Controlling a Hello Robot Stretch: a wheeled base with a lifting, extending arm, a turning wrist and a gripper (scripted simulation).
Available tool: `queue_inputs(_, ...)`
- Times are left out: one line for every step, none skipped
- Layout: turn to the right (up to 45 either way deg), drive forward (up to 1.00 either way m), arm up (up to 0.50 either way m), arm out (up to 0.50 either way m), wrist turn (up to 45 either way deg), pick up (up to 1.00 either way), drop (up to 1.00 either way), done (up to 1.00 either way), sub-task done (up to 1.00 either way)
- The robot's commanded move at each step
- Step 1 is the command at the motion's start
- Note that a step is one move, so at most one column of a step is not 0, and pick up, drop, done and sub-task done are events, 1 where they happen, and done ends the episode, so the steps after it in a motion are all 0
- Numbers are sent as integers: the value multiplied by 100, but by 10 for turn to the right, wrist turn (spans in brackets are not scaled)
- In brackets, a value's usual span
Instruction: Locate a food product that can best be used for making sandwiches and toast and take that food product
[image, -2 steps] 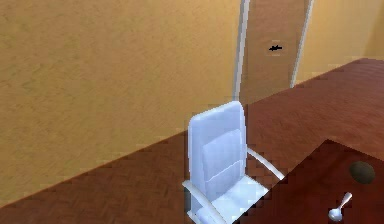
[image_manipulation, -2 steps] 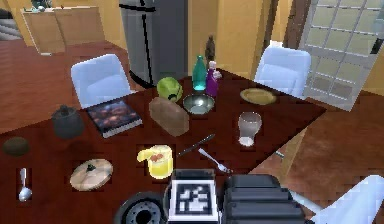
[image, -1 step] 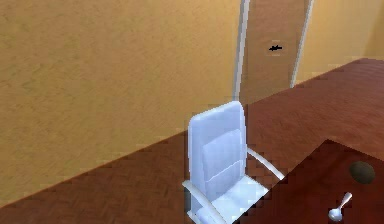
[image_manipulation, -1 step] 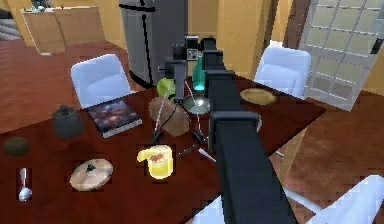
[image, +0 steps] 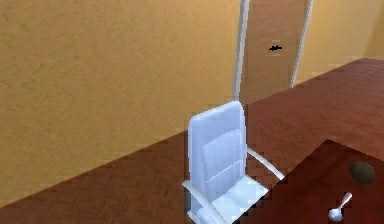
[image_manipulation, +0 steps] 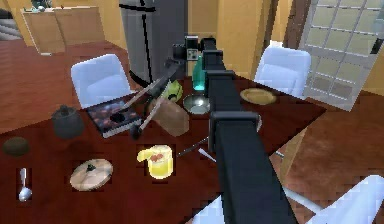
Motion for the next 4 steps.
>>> queue_inputs(0,0,0,0,450,0,0,0,0)
queue_inputs(0,0,0,0,450,0,0,0,0)
queue_inputs(0,0,0,0,270,0,0,0,0)
queue_inputs(0,0,-24,0,0,0,0,0,0)
